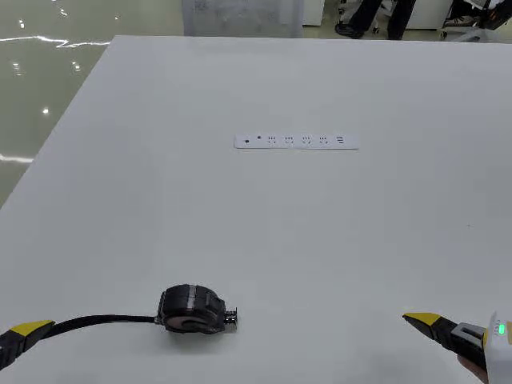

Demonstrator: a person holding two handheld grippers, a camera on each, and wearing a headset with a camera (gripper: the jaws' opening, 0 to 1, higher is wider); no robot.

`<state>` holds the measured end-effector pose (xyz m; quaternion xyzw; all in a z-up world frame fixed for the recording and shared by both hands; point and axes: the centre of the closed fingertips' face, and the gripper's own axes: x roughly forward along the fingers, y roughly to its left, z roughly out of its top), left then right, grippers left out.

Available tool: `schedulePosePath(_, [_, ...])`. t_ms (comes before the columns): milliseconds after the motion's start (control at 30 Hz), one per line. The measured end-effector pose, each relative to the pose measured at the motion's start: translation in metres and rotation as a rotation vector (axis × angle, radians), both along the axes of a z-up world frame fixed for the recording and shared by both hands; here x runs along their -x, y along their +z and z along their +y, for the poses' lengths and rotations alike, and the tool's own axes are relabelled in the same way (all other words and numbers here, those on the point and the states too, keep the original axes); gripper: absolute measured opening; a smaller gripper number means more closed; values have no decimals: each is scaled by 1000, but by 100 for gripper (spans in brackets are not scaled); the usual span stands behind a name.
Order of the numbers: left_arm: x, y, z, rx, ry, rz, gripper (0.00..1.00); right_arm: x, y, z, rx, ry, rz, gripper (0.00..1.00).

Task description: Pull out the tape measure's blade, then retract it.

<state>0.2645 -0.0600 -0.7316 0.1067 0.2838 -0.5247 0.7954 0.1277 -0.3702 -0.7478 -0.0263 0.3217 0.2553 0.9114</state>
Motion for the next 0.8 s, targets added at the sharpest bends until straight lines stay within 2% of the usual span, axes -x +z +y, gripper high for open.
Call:
schedulePosePath(300, [1,2,-4,7,-10,5,90,-1,0,3,-3,5,0,89])
schedulePosePath(800, [-2,8,-25,17,-73,-7,90,-7,-4,10,-14,29,-1,89])
